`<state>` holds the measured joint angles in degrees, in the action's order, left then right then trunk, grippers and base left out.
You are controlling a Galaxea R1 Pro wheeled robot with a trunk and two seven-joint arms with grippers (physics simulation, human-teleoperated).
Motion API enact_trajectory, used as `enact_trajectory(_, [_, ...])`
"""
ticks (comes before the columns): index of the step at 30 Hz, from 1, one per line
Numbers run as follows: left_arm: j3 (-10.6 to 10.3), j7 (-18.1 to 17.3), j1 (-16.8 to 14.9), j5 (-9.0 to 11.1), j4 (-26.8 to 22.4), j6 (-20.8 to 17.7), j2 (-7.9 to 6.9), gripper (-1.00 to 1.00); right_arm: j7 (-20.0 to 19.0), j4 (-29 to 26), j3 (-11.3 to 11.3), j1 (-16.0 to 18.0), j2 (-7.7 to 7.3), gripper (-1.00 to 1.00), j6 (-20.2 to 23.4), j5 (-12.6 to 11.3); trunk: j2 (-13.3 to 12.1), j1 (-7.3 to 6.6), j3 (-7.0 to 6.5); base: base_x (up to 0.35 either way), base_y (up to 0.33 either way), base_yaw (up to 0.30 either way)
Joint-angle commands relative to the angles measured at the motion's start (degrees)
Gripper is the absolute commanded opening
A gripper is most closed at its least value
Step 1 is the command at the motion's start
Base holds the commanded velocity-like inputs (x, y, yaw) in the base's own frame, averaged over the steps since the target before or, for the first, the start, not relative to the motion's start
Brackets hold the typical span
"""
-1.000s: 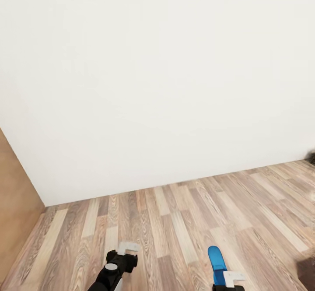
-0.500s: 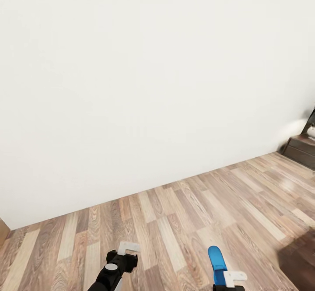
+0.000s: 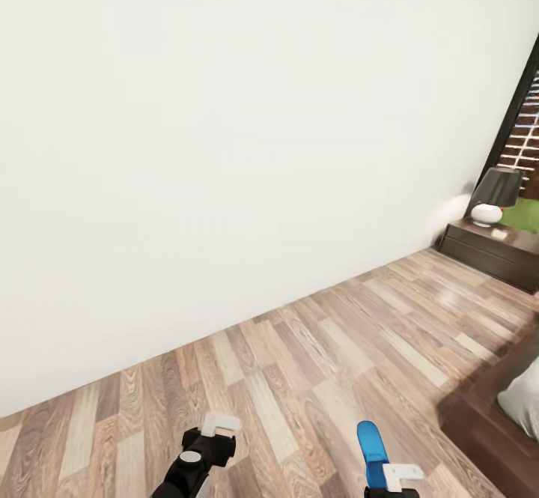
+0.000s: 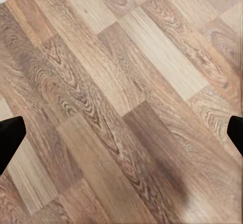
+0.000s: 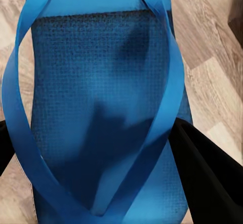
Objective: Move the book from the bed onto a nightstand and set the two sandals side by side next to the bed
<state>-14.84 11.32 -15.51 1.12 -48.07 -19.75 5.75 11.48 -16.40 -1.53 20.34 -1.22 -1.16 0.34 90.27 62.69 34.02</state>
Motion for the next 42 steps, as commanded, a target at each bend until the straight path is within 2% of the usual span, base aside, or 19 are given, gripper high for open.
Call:
enact_trajectory(1, [-0.17,0.37,-0.02,0.12,-0.10,-0.31,-0.03,1.00,0.21,0.05,-0.14,0.05,-0.03,-1.00,-0.15,-0.07,0.03,0.00,0.06,0.000,0.000,-0.280])
enact_trajectory(14, [-0.18,0.37,-0.02,0.11,-0.10,-0.29,-0.03,1.00,0.21,0.05,-0.14,0.05,-0.04,-1.00,-0.15,-0.08,0.03,0.00,0.06,0.053,0.031,-0.287])
enact_trajectory(29, [-0.19,0.37,-0.02,0.11,-0.10,-0.29,-0.03,1.00,0.21,0.05,-0.14,0.05,0.01,-1.00,-0.15,-0.08,0.03,0.00,0.06,0.316,0.046,-0.292])
enact_trajectory(42, [-0.11,0.34,-0.03,0.12,-0.10,-0.29,-0.03,1.00,0.21,0.05,-0.14,0.05,-0.02,-1.00,-0.15,-0.08,0.03,0.00,0.06,0.274,0.181,-0.293])
